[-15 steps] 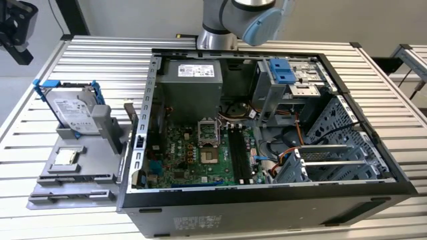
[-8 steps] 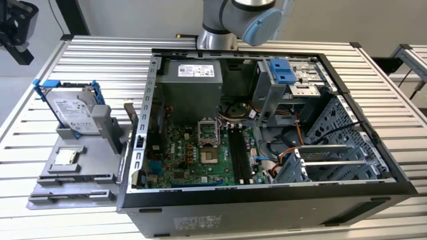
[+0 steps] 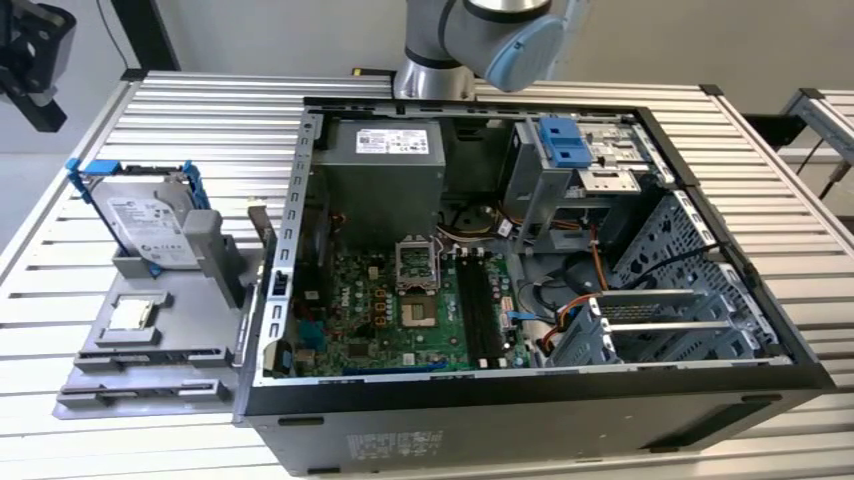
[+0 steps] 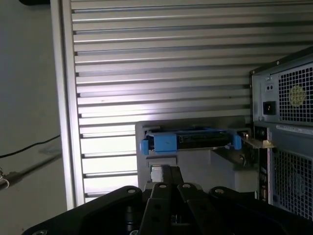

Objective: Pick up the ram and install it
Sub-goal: 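Reach for the ram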

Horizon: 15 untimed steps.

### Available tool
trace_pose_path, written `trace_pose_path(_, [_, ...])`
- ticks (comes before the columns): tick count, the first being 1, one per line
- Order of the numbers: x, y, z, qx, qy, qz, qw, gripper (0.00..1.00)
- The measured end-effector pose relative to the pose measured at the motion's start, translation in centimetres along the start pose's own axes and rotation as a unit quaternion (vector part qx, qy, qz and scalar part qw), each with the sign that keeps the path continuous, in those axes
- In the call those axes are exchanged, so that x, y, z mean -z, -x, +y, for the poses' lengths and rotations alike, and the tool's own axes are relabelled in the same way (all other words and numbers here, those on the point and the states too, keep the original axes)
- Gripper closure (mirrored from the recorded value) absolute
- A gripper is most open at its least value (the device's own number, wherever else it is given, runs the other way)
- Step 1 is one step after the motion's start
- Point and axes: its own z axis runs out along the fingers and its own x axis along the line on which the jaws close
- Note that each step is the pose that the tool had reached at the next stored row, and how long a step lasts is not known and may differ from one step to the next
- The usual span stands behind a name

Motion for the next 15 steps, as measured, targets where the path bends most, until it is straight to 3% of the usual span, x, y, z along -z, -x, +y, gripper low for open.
trace_pose_path(2, [0.00,0.13,-0.28,0.000,0.0005,0.0003,1.00000,1.00])
trace_pose_path(8, [0.06,0.81,-1.93,0.000,0.0022,0.0024,0.99999,1.00])
trace_pose_path(15, [-0.01,1.56,-3.20,0.000,0.0031,0.0041,0.99999,1.00])
